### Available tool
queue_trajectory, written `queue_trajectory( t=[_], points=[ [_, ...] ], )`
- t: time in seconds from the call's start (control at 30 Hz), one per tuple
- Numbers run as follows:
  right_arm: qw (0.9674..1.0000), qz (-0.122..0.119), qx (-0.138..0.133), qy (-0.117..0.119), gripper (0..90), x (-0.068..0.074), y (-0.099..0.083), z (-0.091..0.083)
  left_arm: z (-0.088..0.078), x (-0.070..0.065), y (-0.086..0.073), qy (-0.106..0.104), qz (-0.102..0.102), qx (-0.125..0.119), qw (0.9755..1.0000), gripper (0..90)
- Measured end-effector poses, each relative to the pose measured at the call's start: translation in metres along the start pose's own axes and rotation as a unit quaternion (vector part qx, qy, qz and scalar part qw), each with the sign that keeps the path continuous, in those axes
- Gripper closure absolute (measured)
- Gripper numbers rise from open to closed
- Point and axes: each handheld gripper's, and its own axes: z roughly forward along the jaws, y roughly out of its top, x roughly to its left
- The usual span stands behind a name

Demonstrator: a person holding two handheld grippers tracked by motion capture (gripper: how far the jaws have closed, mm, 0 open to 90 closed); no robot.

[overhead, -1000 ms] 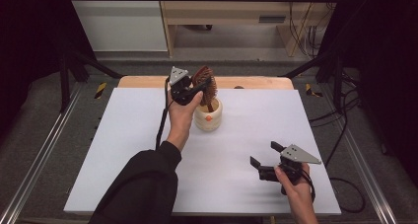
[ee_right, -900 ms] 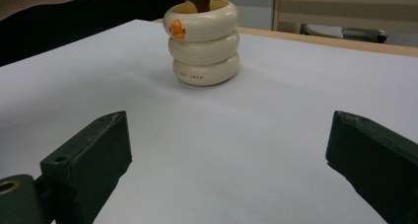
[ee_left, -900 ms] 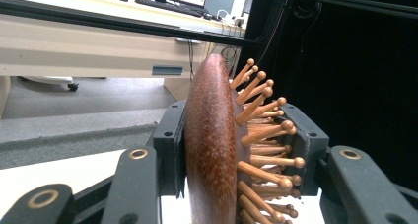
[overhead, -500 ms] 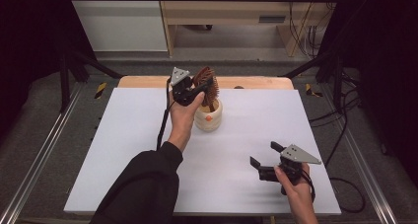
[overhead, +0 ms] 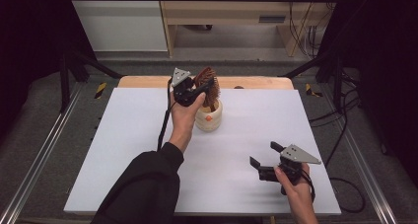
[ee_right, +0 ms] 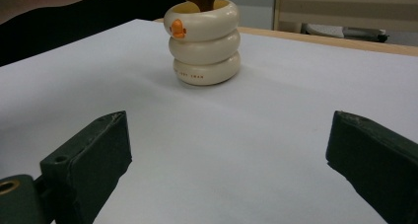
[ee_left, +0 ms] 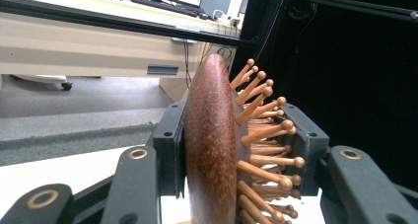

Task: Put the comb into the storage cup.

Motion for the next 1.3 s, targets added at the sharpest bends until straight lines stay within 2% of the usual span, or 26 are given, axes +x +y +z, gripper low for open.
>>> queue_trajectory(
  t=[0.53, 1.3],
  points=[
    [1.0, 0.0, 0.002, 0.003, 3.8, 0.001, 0.0, 0.001, -0.001, 0.004, -0.001, 0.0, -0.004, 0.002, 1.0, 50.2],
    [1.0, -0.001, 0.001, 0.002, 3.7, 0.002, 0.0, 0.002, -0.004, 0.02, 0.0, 0.003, -0.026, 0.009, 0.9996, 48.8]
  ],
)
